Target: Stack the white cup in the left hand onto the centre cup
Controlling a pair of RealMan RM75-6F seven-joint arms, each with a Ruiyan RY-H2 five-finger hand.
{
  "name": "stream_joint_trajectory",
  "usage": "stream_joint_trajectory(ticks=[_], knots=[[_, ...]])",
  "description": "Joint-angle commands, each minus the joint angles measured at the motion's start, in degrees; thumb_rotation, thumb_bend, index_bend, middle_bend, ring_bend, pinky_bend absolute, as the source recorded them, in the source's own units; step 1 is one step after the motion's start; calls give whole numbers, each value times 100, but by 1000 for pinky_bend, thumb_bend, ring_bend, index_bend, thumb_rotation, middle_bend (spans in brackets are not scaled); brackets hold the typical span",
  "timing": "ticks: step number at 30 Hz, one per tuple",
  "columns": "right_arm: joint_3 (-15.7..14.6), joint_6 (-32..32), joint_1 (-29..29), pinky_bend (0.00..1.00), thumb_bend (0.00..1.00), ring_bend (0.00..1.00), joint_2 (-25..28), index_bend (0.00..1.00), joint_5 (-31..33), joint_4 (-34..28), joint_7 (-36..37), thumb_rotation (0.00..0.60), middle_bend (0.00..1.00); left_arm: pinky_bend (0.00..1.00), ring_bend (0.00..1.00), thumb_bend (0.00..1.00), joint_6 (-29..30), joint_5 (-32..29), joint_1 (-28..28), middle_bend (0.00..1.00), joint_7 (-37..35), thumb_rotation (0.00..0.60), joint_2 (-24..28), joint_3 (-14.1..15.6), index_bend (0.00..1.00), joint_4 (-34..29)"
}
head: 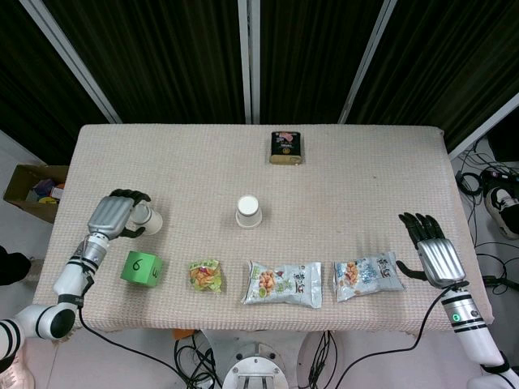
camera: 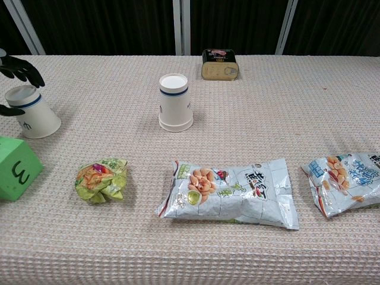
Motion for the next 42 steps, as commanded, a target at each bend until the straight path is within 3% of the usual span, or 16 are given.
stream_joint_trajectory(ticks=[1,11,16,20,26,31,37,42], knots=[[17,-11,-13,3,186,0,-7,0,-7,13,12,600,82,169,206,282,-6,-11,-14,267,-29,600,-1,8,281,0],[75,-14,-98,2,186,0,-38,0,-41,98,99,600,82,170,226,309,-58,-60,-112,295,2,600,-32,60,310,62],[101,-21,-136,3,186,0,-61,0,-39,150,164,600,82,181,380,348,-39,-118,-177,473,39,600,-122,32,443,144],[109,-5,-173,6,186,0,-91,0,-62,222,251,600,84,184,450,353,1,-152,-268,548,101,600,13,-77,486,-39],[108,-7,-222,14,186,0,-121,0,-94,307,330,600,88,187,455,351,69,-30,-572,552,111,600,425,-473,486,-755],[105,-43,-246,19,185,0,-161,0,-102,351,356,600,90,187,456,351,-116,60,-1028,548,74,600,409,-789,486,-1137],[109,-21,-288,19,186,0,-139,0,-129,376,417,600,90,187,456,350,-450,-158,-1670,547,334,600,60,-969,486,-1048],[114,7,-333,19,186,0,-118,0,-142,424,514,600,90,187,455,347,-753,-686,-2177,541,711,600,-168,-962,486,-925]])
